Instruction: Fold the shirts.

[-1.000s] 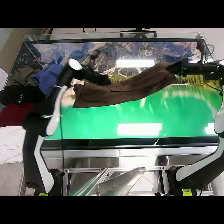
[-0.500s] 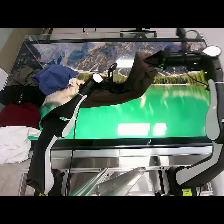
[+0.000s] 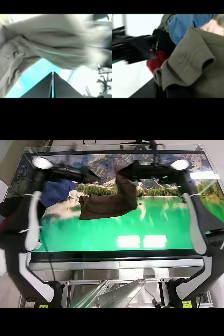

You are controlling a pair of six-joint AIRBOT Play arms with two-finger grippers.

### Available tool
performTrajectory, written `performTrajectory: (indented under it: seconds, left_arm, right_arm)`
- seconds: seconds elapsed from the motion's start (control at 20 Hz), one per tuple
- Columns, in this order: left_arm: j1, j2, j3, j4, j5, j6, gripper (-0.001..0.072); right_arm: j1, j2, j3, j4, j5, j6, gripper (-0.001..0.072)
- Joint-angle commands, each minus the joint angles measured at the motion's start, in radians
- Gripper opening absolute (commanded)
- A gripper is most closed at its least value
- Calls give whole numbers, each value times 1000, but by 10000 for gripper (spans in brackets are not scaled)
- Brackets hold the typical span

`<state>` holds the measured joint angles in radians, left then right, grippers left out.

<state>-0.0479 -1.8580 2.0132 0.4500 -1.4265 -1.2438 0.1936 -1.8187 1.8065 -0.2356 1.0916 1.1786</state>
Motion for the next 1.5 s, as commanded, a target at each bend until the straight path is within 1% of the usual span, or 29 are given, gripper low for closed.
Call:
performTrajectory:
  seconds: [0.0, 0.15, 0.25, 0.3, 0.35, 0.4, 0.45, 0.65, 0.7, 0.75, 0.8, 0.85, 0.9, 0.95, 1.0, 1.05, 1.1, 1.15, 1.2, 1.25, 1.3, 1.45]
  left_arm:
    - [147, 171, -65, -7, -70, 27, 17]
    - [184, 277, -200, -6, -73, 107, 17]
    - [198, 333, -288, -6, -66, 147, 17]
    - [203, 356, -330, -7, -57, 154, 16]
    - [207, 375, -369, -6, -47, 155, 17]
    - [217, 394, -407, -7, -45, 158, 17]
    - [224, 411, -440, -7, -44, 165, 17]
    - [287, 470, -543, -8, -42, 170, 17]
    - [306, 485, -563, -8, -38, 170, 17]
    - [323, 498, -577, -8, -39, 171, 17]
    - [344, 512, -588, -8, -40, 171, 17]
    - [362, 528, -597, -8, -39, 171, 17]
    - [377, 543, -604, -8, -40, 171, 17]
    - [388, 554, -605, -8, -39, 171, 17]
    - [396, 565, -605, -8, -37, 171, 17]
    - [397, 572, -605, -8, -35, 171, 17]
    - [396, 576, -605, -8, -36, 171, 17]
    - [396, 577, -605, -9, -38, 170, 17]
    - [394, 576, -606, -8, -37, 170, 17]
    - [393, 576, -607, -8, -36, 170, 17]
    - [393, 576, -606, -8, -36, 170, 17]
    - [393, 576, -606, -8, -36, 170, 17]
  right_arm:
    - [189, -77, 1, 5, -304, 1, 19]
    - [337, -188, 1, 6, -470, -3, 25]
    - [421, -251, 1, 11, -621, -5, 25]
    - [454, -271, 1, 18, -693, -5, 31]
    - [476, -284, 1, 16, -732, -4, 221]
    - [486, -291, 1, 14, -726, -5, 536]
    - [486, -292, 1, -3, -694, -5, 593]
    - [391, -261, 1, -11, -452, -4, 587]
    - [349, -245, 1, -11, -382, -4, 488]
    - [296, -224, 1, -16, -307, -5, 304]
    - [236, -203, 1, -26, -235, -4, 281]
    - [175, -183, 1, -35, -166, -4, 281]
    - [108, -164, 1, -48, -87, -3, 293]
    - [47, -152, 1, -54, -16, 4, 388]
    - [-15, -146, 1, -69, 53, 22, 503]
    - [-63, -146, 1, -112, 109, 48, 528]
    - [-101, -149, 1, -211, 151, 89, 542]
    - [-122, -153, 0, -328, 174, 138, 690]
    - [-136, -161, 0, -438, 193, 167, 709]
    - [-142, -172, 0, -499, 207, 169, 708]
    - [-141, -188, 0, -517, 211, 169, 709]
    - [-114, -251, 0, -476, 174, 153, 709]
